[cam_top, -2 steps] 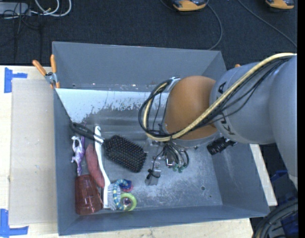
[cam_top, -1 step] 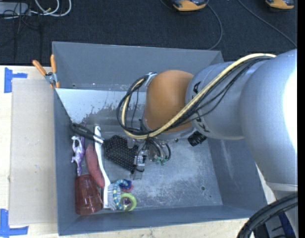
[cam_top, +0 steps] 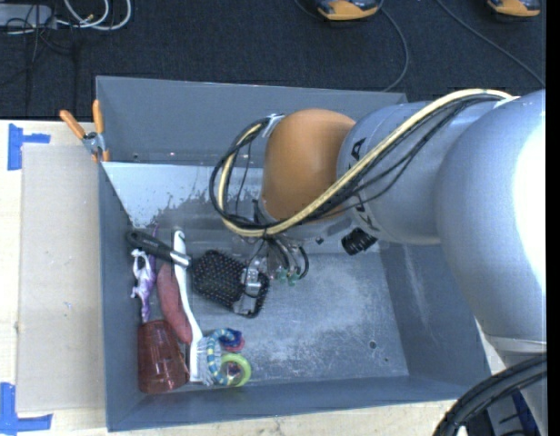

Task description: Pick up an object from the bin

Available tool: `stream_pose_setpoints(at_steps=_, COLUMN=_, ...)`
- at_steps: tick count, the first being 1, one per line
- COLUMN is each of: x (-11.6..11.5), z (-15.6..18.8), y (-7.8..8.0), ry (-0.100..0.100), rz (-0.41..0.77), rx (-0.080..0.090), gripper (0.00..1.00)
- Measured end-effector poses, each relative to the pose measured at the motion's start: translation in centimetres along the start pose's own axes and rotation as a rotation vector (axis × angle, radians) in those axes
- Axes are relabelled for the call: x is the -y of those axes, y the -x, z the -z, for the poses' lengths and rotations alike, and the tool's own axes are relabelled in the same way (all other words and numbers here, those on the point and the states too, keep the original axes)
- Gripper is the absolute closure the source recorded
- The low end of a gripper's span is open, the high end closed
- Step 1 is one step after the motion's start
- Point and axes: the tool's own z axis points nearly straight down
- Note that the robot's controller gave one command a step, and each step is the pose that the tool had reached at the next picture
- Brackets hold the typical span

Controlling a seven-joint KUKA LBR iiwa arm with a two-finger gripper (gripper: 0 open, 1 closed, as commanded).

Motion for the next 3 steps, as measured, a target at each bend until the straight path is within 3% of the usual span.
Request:
stream_pose_setpoints(at_steps=1, x=0.44, z=-5.28, y=-0.27, ry=-0.001, rz=-0.078, rx=0.001, gripper=0.00)
stream_pose_setpoints(at_steps=2, x=0.78, z=-5.87, y=-0.63, ry=0.002, rz=-0.105, rx=0.003, gripper=1.00)
stream_pose_setpoints(at_steps=3, x=0.82, z=-5.71, y=-0.70, ry=0.003, rz=-0.108, rx=0.004, gripper=1.00)
